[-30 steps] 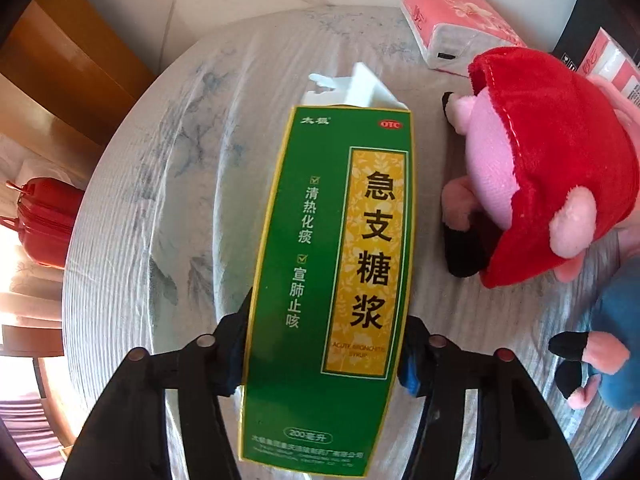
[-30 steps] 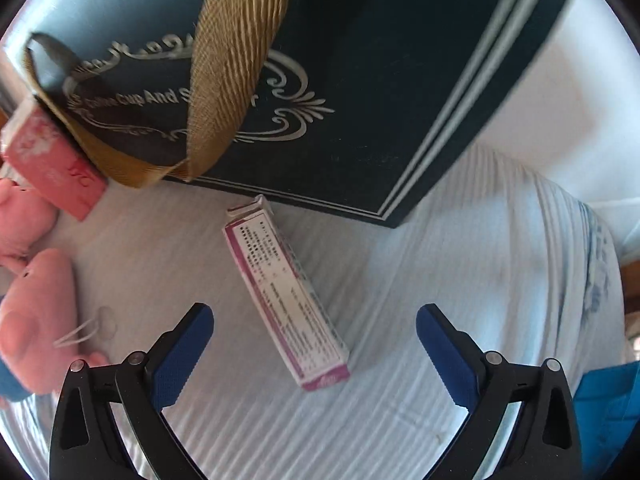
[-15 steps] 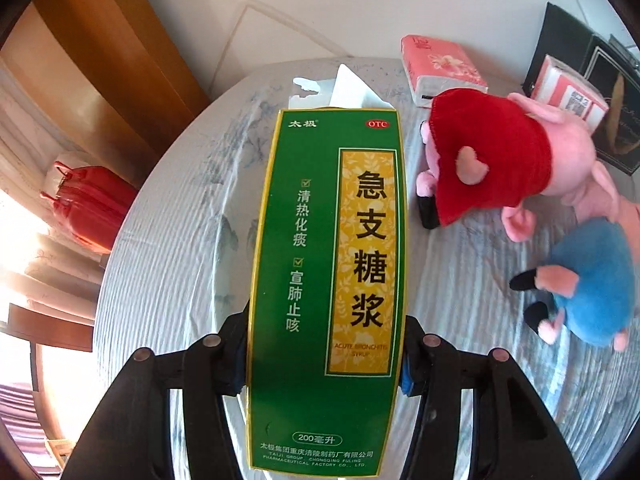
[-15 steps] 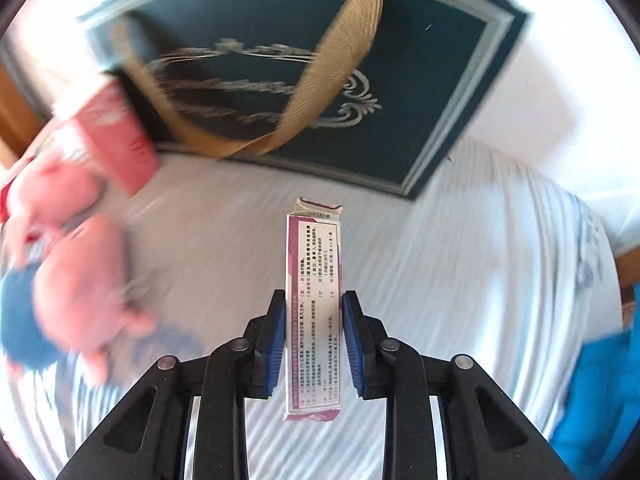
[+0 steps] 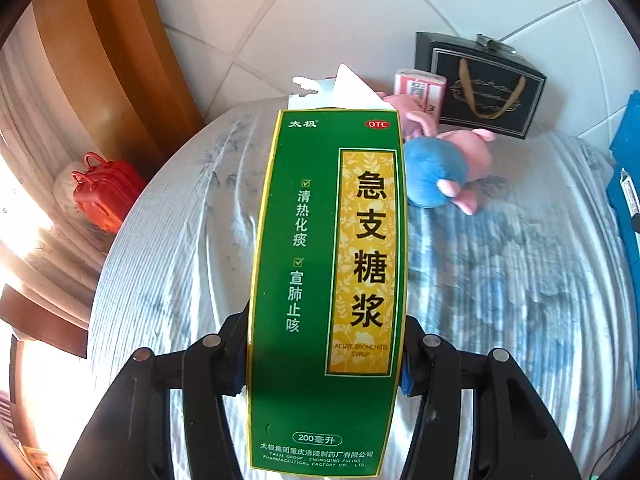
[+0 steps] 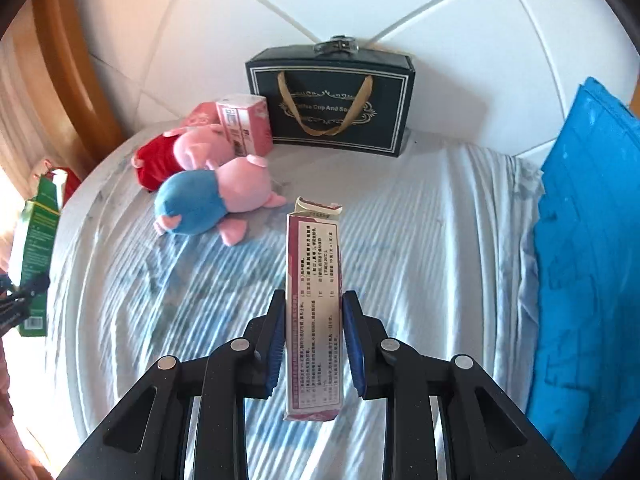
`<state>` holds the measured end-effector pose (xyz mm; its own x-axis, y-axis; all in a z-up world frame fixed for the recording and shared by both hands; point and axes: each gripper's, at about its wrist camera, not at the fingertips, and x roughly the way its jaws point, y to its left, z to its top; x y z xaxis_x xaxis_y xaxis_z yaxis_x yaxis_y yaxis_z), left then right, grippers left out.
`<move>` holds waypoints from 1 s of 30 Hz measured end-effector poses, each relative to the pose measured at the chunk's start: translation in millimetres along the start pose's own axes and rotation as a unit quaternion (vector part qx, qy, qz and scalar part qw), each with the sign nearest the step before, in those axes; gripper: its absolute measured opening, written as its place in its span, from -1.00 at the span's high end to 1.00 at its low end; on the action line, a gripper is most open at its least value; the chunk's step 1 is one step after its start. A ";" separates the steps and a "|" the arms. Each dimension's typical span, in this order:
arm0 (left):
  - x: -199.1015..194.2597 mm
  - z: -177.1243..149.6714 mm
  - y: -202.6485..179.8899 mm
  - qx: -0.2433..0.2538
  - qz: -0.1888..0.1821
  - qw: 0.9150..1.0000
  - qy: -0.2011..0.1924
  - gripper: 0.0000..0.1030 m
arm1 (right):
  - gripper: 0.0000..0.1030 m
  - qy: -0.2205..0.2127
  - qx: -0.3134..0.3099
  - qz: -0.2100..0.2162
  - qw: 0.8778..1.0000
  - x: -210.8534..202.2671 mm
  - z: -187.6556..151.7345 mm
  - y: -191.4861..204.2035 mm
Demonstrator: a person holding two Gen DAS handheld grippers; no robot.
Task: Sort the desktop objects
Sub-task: 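Carry the syrup box with the left tool while the right tool carries the medicine box to the crate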
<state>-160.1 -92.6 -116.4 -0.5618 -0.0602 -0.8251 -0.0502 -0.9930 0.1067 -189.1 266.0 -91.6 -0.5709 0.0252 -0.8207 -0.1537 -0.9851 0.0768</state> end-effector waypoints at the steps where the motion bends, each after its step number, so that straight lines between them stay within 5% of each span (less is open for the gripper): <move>1: -14.8 -8.3 -9.8 0.003 -0.004 1.000 -0.008 -0.02 | 0.48 -0.009 0.000 0.003 1.000 -18.9 -10.4 2.8; 13: -140.2 -34.2 -143.4 0.066 -0.086 0.989 -0.101 -0.02 | 0.48 -0.119 0.005 -0.050 0.992 -182.4 -80.5 -32.8; 20: -198.3 -30.3 -229.5 0.111 -0.144 0.971 -0.152 -0.02 | 0.48 -0.187 0.035 -0.100 0.977 -265.3 -106.6 -94.9; 30: -272.2 -32.4 -362.9 0.154 -0.209 0.944 -0.203 -0.02 | 0.48 -0.230 0.081 -0.147 0.959 -343.2 -151.2 -202.1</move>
<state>37.8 280.8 51.4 -0.7069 0.4366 -0.5565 -0.5402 -0.8411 0.0263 159.8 430.7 88.9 -0.7732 0.4069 -0.4865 -0.4648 -0.8854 -0.0018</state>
